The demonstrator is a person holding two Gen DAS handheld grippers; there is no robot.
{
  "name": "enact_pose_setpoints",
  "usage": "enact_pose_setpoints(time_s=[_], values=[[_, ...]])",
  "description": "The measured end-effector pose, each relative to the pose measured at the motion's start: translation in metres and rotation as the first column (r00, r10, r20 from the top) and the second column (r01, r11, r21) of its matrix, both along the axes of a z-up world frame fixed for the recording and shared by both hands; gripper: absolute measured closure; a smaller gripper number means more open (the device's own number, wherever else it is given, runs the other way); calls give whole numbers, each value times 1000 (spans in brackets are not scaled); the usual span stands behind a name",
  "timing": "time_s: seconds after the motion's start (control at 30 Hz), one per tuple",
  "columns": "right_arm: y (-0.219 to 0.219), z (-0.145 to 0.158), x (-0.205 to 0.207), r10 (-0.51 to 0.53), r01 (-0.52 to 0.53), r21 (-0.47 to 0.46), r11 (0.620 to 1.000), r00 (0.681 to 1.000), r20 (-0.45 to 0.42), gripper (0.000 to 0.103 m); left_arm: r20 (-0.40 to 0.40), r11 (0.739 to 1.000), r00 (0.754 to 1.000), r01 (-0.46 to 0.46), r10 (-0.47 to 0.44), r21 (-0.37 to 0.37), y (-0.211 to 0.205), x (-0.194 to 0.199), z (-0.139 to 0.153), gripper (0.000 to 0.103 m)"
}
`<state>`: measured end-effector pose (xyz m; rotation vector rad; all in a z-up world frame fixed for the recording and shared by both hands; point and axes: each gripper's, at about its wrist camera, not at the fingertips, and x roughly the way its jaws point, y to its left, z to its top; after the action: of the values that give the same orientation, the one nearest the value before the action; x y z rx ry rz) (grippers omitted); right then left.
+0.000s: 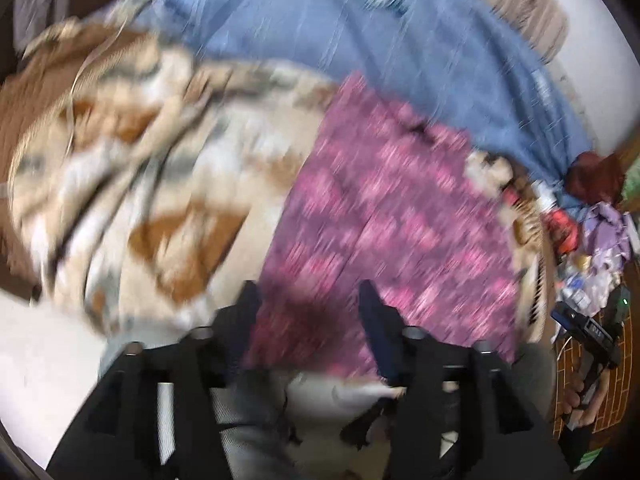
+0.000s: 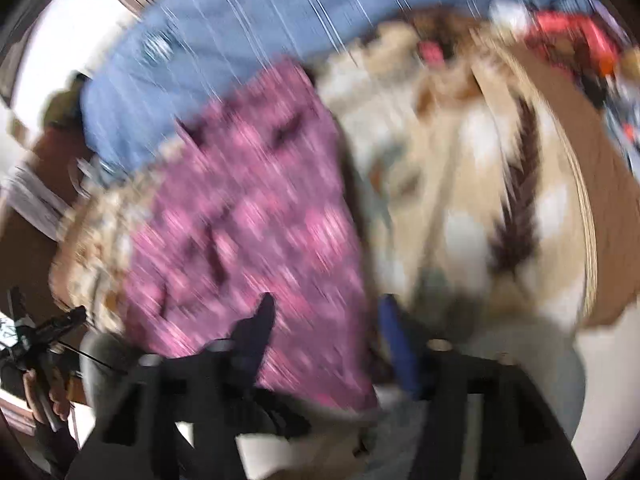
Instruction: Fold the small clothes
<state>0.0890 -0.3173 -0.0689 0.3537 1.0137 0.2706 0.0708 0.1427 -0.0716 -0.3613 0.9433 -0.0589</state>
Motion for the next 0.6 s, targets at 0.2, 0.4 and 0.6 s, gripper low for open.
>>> enact_pose_setpoints(time_s=[0.2,0.4,0.6], values=[[24,34,84,109,-124,128,984,987,117,29,87,993,994,76,-67,-95,-16,103,12,34],[48,28,186,103,-112,79,991,990,101,29,53,979,991,127,-120,-157,-32,234,-15,34],[65,-10,292,154,-155,122,980,988,14,29,-65,985,990,119,-128,-125,-43,336,-65,34]])
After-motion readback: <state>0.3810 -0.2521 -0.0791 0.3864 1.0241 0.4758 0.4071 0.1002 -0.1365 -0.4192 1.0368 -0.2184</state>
